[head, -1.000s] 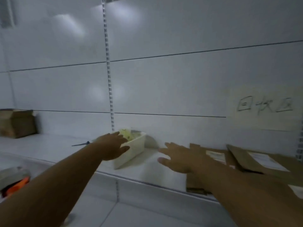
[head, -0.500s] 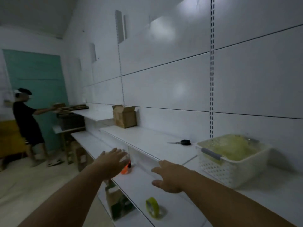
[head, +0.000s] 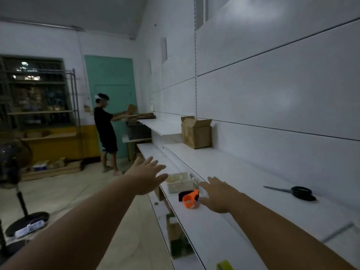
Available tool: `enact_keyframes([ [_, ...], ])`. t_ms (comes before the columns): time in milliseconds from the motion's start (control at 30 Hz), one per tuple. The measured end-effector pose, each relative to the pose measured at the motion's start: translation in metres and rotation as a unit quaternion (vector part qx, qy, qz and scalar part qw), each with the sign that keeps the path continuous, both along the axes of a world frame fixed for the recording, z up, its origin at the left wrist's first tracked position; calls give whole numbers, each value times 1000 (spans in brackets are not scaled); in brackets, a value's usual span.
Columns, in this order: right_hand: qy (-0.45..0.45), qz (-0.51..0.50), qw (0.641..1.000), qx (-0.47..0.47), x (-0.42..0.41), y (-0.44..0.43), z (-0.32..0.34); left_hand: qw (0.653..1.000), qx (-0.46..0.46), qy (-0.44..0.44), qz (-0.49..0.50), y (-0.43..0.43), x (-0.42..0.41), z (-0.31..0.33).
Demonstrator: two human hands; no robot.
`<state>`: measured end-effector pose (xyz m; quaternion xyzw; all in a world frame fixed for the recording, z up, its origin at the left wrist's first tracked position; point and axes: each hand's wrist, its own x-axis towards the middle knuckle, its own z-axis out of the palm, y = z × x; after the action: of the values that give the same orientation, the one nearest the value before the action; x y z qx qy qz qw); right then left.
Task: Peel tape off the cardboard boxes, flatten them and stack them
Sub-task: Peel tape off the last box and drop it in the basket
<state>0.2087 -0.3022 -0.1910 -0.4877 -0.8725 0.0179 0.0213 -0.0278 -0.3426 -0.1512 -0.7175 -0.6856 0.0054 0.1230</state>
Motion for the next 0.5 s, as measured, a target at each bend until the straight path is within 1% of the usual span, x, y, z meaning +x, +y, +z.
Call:
enact_keyframes([
  [100,-7,-4,1000,8,-26,36,-5,999,-1,-35,10,32,-34,-8],
  [200,-23,-9,1000,12,-51,68,-10,1000,-22,-17,-14,70,-66,-10],
  [300,-15,-25,1000,11,-75,99,-4,997,-13,-68,-24,109,-88,-6],
  [400,-5,-36,999,25,-94,126,5,995,-4,-86,-46,154,-105,-1],
  [500,9,-37,999,29,-108,152,0,990,-14,-129,-61,200,-118,-6],
])
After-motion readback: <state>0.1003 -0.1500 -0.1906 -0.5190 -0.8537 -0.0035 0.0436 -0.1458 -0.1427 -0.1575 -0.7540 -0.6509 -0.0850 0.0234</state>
